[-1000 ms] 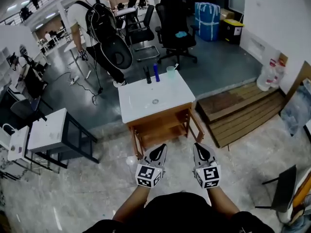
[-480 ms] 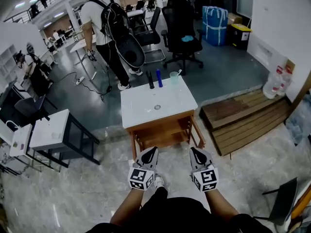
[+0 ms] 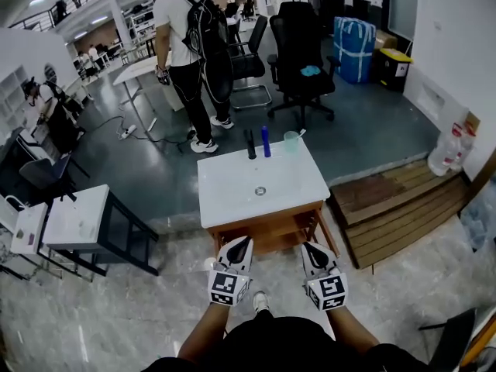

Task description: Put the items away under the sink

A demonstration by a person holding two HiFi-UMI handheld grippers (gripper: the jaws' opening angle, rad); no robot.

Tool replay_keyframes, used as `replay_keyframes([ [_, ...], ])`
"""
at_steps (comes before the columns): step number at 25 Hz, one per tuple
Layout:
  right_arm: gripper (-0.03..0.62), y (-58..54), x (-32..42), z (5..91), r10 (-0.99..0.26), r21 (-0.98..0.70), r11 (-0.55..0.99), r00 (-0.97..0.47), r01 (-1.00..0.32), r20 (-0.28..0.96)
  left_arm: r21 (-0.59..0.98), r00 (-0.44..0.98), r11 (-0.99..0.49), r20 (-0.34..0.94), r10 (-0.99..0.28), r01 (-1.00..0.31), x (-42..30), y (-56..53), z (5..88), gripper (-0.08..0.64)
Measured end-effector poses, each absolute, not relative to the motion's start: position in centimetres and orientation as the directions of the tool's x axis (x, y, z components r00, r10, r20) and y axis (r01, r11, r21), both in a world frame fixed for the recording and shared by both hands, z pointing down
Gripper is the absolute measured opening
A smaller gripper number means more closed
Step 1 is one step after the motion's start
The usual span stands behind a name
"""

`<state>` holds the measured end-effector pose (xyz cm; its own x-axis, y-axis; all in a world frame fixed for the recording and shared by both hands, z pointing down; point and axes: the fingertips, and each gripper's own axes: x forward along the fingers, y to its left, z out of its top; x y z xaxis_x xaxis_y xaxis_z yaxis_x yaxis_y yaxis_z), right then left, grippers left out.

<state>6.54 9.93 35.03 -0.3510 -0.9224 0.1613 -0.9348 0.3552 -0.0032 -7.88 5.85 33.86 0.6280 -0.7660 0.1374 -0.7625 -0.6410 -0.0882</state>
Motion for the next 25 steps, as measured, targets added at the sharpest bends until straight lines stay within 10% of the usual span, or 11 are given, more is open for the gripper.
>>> replay_keyframes([
  [25,0.018,-9.4,6.3,36.0,-0.945,0.008,0.261,-0.254,-0.965,0.206,0.003,0.691,-0.696,0.121,-0.713,-0.718,-9.1,-13.3,34.9,0.02],
])
